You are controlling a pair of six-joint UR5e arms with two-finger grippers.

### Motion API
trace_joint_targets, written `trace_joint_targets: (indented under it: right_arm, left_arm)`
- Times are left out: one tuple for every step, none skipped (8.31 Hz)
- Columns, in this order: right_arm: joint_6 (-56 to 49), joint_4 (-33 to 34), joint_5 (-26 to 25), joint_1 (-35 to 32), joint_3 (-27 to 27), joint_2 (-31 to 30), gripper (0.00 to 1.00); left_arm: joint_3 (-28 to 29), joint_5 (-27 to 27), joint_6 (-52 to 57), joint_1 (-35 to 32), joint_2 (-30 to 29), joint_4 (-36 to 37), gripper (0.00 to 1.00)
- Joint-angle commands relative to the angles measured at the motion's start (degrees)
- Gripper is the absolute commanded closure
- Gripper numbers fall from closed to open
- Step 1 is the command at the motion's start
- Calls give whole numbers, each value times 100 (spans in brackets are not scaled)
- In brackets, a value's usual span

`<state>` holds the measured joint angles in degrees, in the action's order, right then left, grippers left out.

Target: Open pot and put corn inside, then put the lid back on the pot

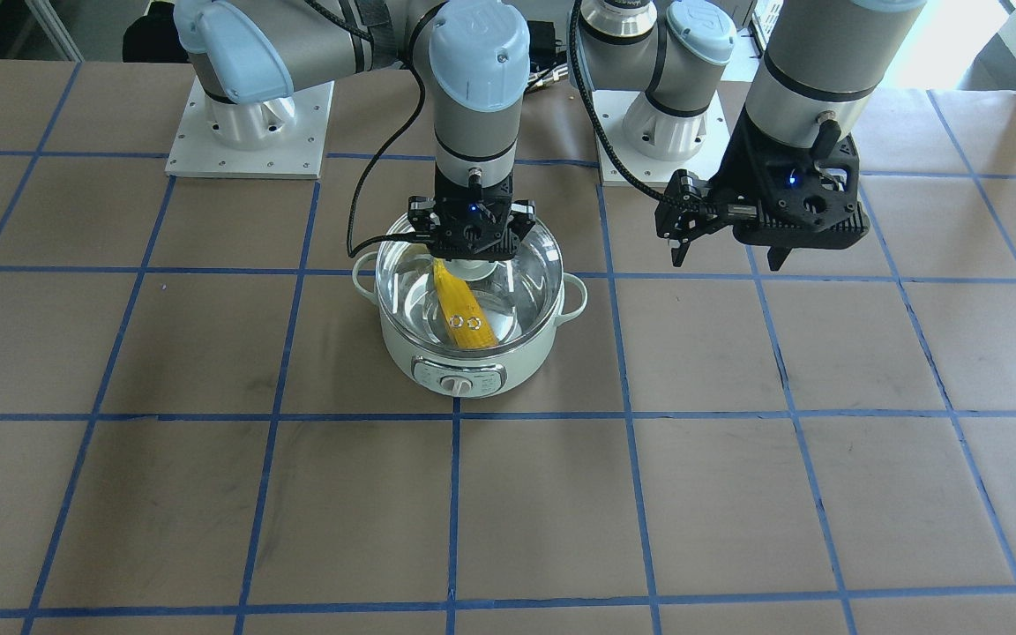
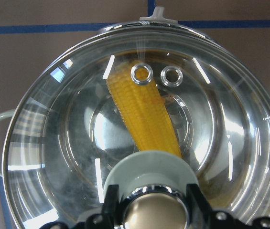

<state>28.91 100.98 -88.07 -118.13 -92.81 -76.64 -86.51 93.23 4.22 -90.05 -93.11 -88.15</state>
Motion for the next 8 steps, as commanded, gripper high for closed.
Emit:
trace_joint_targets:
  right_arm:
    - [0, 0, 0, 0, 0, 0, 78]
    - [0, 0, 0, -9, 0, 0, 78]
    - [0, 0, 0, 0, 0, 0, 78]
    - [0, 0, 9, -9, 0, 0, 78]
    - [0, 0, 0, -9, 0, 0, 78]
    - [9, 0, 9, -9, 0, 0, 78]
    - [9, 0, 9, -9, 0, 9, 78]
    - [0, 0, 0, 0, 0, 9, 78]
  left_arm:
    - [3, -41, -9, -4, -31, 8, 0]
    - [-6, -41, 0, -4, -40, 8, 0]
    - [-6, -59, -44, -4, -49, 8, 0]
    - [-32, -41, -70, -13, -49, 0, 0]
    - [-59, 20, -36, -13, -40, 8, 0]
    - [-59, -58, -105, -4, -40, 8, 0]
    - [-68, -50, -88, -4, -58, 8, 0]
    - [-68, -50, -79, -4, -58, 17, 0]
